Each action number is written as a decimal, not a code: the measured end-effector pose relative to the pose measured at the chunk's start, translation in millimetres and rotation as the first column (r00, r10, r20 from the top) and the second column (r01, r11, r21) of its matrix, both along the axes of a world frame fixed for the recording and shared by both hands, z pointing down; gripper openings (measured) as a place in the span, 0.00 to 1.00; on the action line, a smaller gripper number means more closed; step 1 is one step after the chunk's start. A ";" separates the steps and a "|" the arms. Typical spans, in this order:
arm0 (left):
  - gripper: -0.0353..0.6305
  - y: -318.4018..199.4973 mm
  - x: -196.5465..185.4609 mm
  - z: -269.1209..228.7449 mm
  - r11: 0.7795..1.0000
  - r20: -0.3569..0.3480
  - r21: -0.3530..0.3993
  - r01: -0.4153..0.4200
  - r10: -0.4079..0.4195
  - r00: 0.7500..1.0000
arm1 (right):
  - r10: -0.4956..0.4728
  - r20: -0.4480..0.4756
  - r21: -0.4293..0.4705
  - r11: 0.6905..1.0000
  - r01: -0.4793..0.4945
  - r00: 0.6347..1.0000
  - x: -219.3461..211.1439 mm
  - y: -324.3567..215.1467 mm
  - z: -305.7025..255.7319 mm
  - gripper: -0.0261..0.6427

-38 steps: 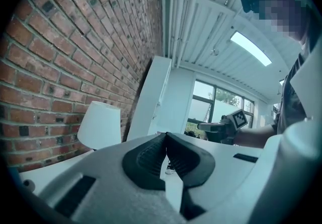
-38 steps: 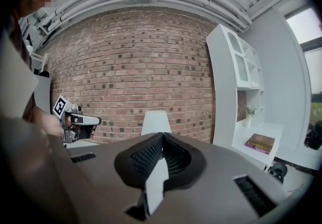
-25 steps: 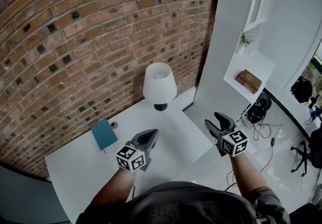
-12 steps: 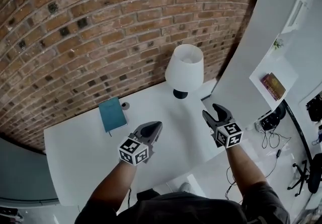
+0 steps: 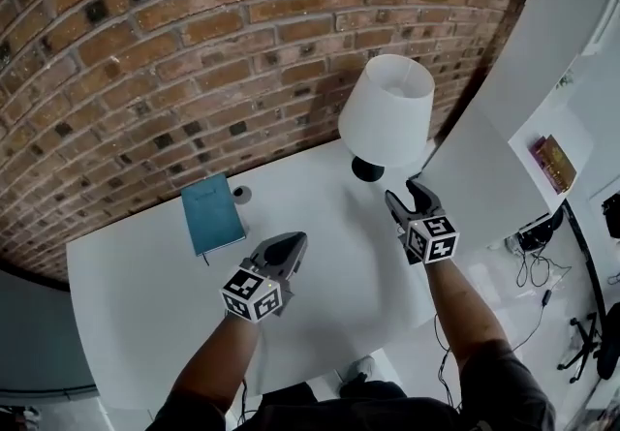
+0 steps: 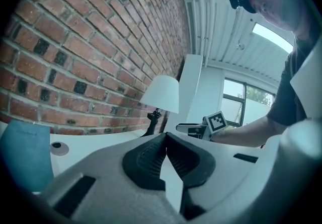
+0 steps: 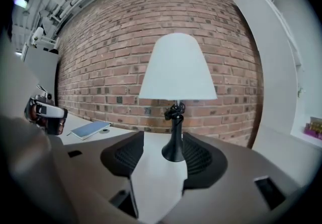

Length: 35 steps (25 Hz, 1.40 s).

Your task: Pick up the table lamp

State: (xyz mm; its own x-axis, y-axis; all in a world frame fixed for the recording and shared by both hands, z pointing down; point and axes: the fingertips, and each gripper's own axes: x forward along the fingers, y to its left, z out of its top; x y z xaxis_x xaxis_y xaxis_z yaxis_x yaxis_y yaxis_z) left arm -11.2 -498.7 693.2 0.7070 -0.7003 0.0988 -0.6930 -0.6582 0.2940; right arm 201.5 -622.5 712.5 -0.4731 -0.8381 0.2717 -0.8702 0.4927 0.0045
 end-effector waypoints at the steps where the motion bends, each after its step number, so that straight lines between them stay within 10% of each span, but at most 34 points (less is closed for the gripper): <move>1: 0.06 -3.9 -1.2 5.8 1.000 0.002 0.004 0.002 -0.002 1.000 | 0.006 0.000 0.002 1.000 -0.006 1.000 -2.4 -8.5 7.0 0.39; 24: 0.06 -68.8 11.1 47.5 0.996 -0.032 0.089 -0.021 0.024 0.999 | 0.142 0.013 0.082 0.986 -0.143 0.990 -34.8 -152.4 76.7 0.40; 35: 0.06 -72.2 10.5 39.4 0.996 -0.032 0.084 -0.022 0.025 0.999 | 0.026 -0.090 0.038 0.999 -0.022 0.996 -42.7 -151.7 67.9 0.28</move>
